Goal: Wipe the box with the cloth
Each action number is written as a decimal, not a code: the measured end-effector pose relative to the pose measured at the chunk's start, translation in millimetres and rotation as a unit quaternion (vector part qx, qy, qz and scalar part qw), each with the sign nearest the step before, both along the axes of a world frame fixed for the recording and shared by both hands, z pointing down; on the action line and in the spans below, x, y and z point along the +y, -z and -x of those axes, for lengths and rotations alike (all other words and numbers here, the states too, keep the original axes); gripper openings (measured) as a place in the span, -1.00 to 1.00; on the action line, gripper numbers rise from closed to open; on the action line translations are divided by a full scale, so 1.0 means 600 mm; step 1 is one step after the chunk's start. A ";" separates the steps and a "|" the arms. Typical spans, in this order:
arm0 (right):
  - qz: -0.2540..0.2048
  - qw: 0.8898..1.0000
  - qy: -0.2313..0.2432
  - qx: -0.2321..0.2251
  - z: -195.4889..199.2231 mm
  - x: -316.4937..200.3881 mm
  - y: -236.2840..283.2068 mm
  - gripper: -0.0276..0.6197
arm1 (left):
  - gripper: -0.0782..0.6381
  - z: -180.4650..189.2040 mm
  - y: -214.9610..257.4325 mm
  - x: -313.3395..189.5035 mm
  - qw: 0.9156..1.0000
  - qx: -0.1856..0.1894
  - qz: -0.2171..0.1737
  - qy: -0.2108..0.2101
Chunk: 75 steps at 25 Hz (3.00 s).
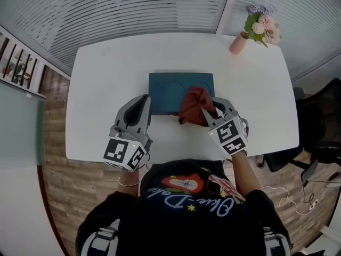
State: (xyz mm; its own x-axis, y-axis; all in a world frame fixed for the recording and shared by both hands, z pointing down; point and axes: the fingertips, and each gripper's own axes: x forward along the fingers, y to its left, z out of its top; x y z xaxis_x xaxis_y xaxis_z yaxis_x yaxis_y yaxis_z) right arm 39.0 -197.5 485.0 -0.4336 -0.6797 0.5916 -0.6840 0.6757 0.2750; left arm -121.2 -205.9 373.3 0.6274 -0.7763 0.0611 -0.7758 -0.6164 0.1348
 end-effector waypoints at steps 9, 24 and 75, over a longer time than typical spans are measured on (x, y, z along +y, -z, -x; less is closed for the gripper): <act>0.003 0.999 -0.041 -0.002 -0.046 0.003 0.005 -0.74 | -0.77 0.002 0.003 0.000 1.000 -0.001 -0.002 -0.002; 0.002 0.991 -0.137 -0.001 -0.141 0.013 0.015 -0.74 | -0.77 0.007 0.002 0.006 1.000 -0.003 -0.004 -0.016; -0.194 0.958 -0.167 -0.129 -0.129 -0.001 0.205 -0.75 | -0.77 0.019 -0.010 -0.003 1.000 0.002 0.004 -0.014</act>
State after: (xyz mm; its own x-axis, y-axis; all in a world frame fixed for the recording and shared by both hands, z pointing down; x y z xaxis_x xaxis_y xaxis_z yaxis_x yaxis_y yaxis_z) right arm 116.7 -198.3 361.7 -0.2517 -0.9530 0.1686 -0.9232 0.2887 0.2538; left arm -132.8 -207.9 379.0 0.6496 -0.7575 0.0648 -0.7573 -0.6372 0.1429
